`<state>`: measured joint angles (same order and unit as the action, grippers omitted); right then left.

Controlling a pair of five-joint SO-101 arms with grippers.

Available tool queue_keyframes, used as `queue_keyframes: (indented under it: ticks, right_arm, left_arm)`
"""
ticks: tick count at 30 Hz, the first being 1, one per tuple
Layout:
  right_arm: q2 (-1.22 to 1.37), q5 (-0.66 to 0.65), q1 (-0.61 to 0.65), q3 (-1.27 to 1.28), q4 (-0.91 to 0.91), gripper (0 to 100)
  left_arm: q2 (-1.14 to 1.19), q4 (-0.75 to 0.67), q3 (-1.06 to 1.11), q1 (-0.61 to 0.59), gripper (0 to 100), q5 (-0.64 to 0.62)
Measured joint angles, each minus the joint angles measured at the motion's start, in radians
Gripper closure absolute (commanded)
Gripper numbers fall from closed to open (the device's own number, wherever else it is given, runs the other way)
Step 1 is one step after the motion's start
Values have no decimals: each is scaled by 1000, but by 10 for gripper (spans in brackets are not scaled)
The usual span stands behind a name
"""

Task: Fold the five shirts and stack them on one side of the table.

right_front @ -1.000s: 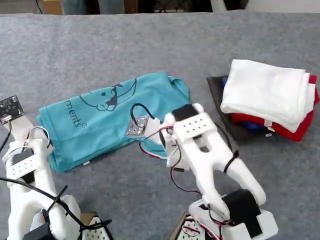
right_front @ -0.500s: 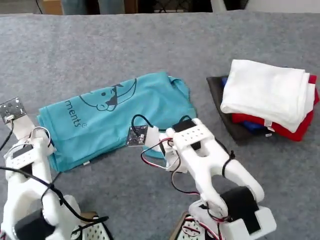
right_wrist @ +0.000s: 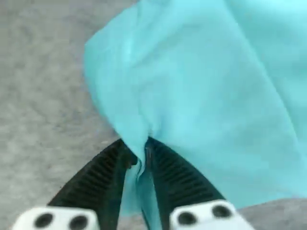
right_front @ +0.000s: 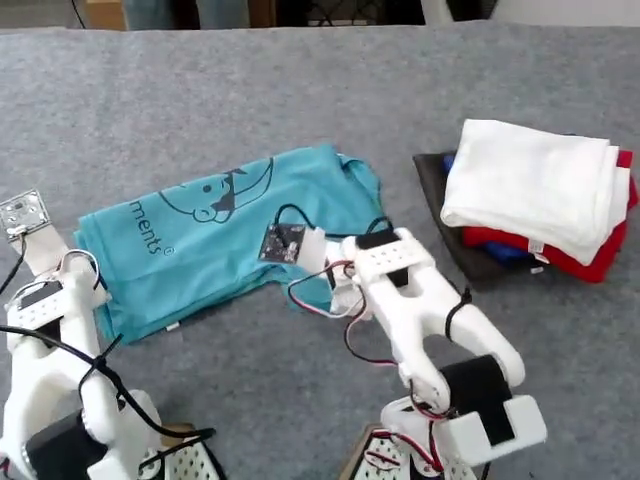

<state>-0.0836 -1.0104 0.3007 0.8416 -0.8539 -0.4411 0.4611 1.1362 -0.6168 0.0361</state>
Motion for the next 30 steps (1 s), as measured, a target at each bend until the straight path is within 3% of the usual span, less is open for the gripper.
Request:
queue_keyframes:
  ticks: [11, 22, 30]
  right_arm:
    - [101, 0, -23, -506, -382, 984]
    - [687, -25, -21, -1336, -632, 984]
    - [1077, -86, 57, -1896, -738, 955]
  left_arm:
    - [0, 0, 0, 0, 970, 0]
    - [0, 0, 0, 0, 970, 0]
    - [0, 0, 0, 0, 970, 0]
